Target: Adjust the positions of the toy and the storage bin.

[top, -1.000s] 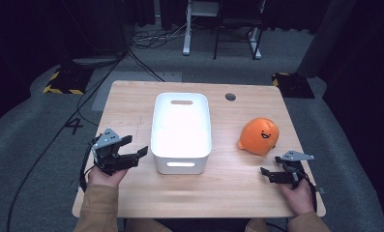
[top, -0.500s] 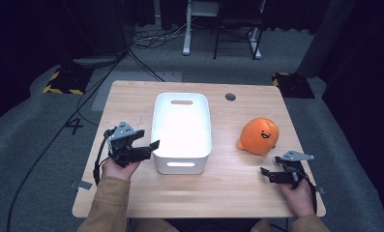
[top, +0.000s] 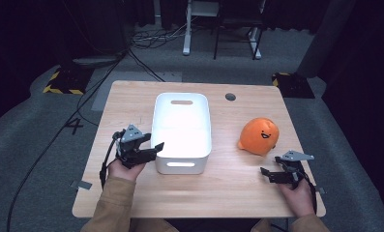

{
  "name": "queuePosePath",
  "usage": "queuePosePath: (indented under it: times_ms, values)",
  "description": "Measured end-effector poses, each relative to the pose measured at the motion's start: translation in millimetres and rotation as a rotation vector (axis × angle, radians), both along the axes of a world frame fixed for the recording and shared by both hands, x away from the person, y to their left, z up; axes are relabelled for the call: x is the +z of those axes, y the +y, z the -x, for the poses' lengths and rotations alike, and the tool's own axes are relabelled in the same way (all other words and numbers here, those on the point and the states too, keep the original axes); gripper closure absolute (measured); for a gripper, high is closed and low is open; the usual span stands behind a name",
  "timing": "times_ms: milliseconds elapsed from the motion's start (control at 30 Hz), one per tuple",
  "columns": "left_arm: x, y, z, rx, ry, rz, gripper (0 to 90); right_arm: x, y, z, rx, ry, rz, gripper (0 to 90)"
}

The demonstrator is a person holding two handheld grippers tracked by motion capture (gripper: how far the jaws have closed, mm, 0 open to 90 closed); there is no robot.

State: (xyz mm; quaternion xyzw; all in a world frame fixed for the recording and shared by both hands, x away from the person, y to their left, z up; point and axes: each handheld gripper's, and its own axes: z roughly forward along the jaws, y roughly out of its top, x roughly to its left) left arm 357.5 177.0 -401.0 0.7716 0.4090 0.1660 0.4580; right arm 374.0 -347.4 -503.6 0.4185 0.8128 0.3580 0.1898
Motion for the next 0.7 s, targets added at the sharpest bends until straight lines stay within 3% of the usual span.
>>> queuePosePath:
  times_ms: [267, 433, 700]
  values:
    - [-1.3, -2.0, 5.6, 0.025, -0.024, 0.011, 41.4, 0.0, 0.0, 0.0, 0.0, 0.0, 0.0, 15.6]
    - [-0.3, -4.6, 12.1, 0.007, -0.028, -0.007, 41.5, 0.0, 0.0, 0.0, 0.0, 0.0, 0.0, 15.6]
    - [-0.2, -17.5, 31.9, -0.01, -0.026, -0.002, 41.4, 0.0, 0.0, 0.0, 0.0, 0.0, 0.0, 15.6]
